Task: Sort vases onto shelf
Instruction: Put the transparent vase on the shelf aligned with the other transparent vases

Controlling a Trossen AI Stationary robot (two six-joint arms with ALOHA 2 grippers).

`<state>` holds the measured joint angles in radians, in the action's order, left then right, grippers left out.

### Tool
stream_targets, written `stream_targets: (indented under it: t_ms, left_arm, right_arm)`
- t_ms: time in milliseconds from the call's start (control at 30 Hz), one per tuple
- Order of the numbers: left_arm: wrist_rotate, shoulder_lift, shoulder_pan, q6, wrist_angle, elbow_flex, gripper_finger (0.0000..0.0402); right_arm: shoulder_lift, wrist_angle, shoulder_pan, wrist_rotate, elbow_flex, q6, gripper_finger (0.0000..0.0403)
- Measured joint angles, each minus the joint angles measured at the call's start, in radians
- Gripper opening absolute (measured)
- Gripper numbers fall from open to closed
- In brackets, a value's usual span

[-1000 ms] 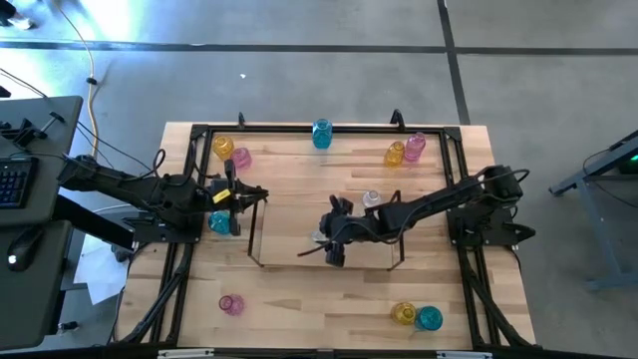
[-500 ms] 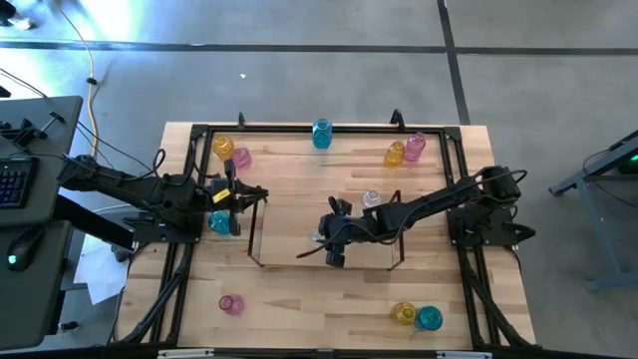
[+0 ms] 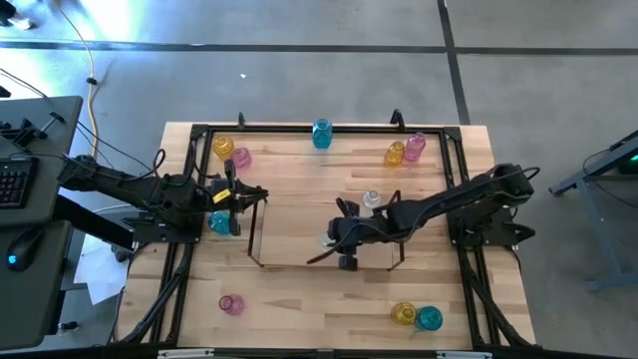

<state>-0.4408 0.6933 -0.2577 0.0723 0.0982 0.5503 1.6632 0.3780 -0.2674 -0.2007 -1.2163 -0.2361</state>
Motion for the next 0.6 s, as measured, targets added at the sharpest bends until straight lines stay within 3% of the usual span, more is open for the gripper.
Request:
stream_targets:
  t_ms: [300, 600]
  left_arm:
    - [0.000, 0.000, 0.000, 0.000, -0.003, 0.000, 0.0019]
    - [0.000, 0.000, 0.000, -0.001, -0.003, 0.000, 0.0019]
  right_arm:
    - [-0.098, 0.198, -0.071, -0.019, 0.009, -0.028, 0.0115]
    - [-0.100, 0.323, -0.113, -0.060, 0.032, -0.098, 0.0115]
